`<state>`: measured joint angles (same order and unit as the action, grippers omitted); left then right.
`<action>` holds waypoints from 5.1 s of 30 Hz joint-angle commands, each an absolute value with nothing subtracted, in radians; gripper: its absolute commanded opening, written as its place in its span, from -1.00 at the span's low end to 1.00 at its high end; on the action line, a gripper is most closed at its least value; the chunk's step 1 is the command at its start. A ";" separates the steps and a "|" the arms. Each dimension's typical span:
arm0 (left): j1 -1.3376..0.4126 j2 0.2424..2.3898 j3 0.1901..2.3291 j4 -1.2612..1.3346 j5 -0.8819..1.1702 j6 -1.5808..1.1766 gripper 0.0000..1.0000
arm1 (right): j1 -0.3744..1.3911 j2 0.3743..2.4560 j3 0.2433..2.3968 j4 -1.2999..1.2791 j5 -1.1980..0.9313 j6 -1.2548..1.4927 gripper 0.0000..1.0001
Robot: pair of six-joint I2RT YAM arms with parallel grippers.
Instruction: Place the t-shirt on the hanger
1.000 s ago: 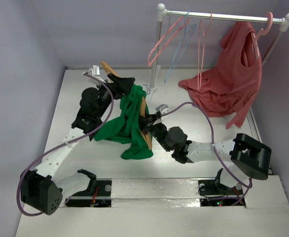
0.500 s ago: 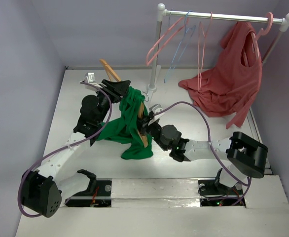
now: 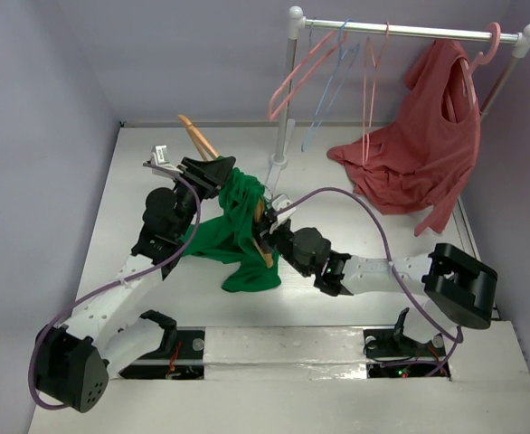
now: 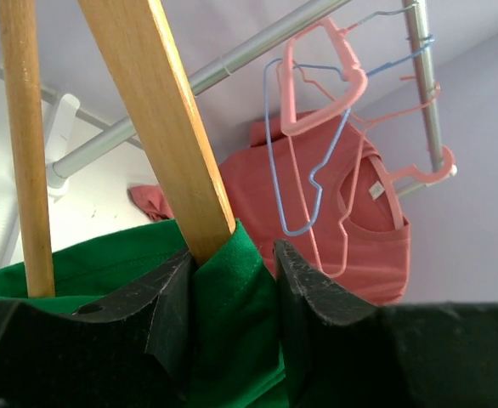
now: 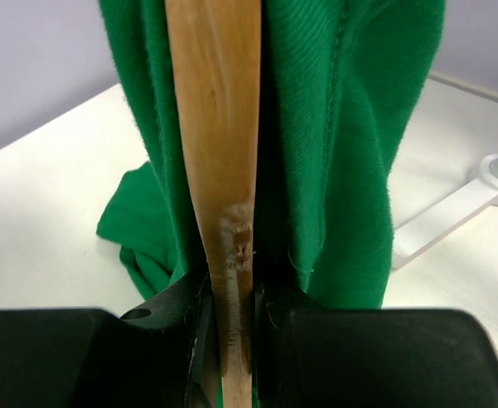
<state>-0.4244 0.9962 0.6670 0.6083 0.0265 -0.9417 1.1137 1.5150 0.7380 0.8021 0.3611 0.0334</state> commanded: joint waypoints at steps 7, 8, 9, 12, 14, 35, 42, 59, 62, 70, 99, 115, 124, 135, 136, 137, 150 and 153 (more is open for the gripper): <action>-0.431 0.864 0.621 0.635 0.083 -0.960 -1.00 | 1.121 1.335 0.700 0.701 0.298 0.136 0.07; -0.422 0.861 0.618 0.643 0.090 -0.980 -1.00 | 1.121 1.322 0.689 0.693 0.296 0.147 0.11; -0.422 0.856 0.615 0.646 0.094 -0.988 -1.00 | 1.121 1.312 0.660 0.689 0.299 0.167 0.17; -0.413 0.842 0.609 0.663 0.117 -1.022 -1.00 | 1.111 1.255 0.602 0.676 0.322 0.224 0.04; -0.402 0.835 0.598 0.692 0.146 -1.043 -1.00 | 1.071 1.239 0.543 0.675 0.292 0.280 -0.63; -0.341 0.747 0.586 0.730 0.278 -1.200 -1.00 | 0.907 1.588 0.594 0.893 -0.135 0.302 0.16; -0.341 0.747 0.591 0.741 0.287 -1.213 -1.00 | 0.907 1.649 0.655 0.914 -0.081 0.288 -0.60; -0.291 0.942 0.867 0.966 0.288 -1.282 -1.00 | 1.028 1.721 0.376 1.080 0.041 0.472 -1.00; -0.281 0.950 0.877 0.974 0.275 -1.267 -1.00 | 1.051 1.715 0.374 1.060 0.043 0.476 -1.00; -0.255 0.949 0.873 0.975 0.225 -1.147 -1.00 | 1.115 1.496 0.420 0.708 0.077 0.456 -1.00; -0.245 0.891 0.536 1.075 0.219 -1.331 -1.00 | 1.160 1.174 0.400 0.362 0.147 0.517 0.27; -0.245 0.842 0.327 1.005 0.086 -1.255 -1.00 | 1.169 0.979 0.848 0.038 0.149 0.407 0.45; -0.245 0.868 0.279 1.017 0.037 -1.232 -1.00 | 1.198 1.140 1.025 0.046 0.147 0.345 0.51; -0.245 0.870 0.252 1.019 0.025 -1.213 -1.00 | 1.227 1.278 1.173 0.034 0.189 0.293 0.37; -0.245 0.871 0.245 1.025 0.025 -1.213 -1.00 | 1.227 1.285 1.181 0.029 0.199 0.287 0.35; -0.245 0.873 0.242 1.026 0.026 -1.212 -1.00 | 1.227 1.301 1.198 0.026 0.213 0.285 0.33; -0.245 0.844 0.229 0.986 0.061 -1.145 -1.00 | 1.236 1.402 1.278 -0.024 0.510 0.253 -1.00; -0.245 0.844 0.261 0.908 0.092 -1.053 -0.41 | 1.236 1.416 1.311 -0.078 0.552 0.219 -1.00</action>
<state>-0.2359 0.8608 0.2382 0.9524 -0.0029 -1.1942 1.2251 1.4021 1.2488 -0.0566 0.4709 0.2554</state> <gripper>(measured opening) 0.259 0.031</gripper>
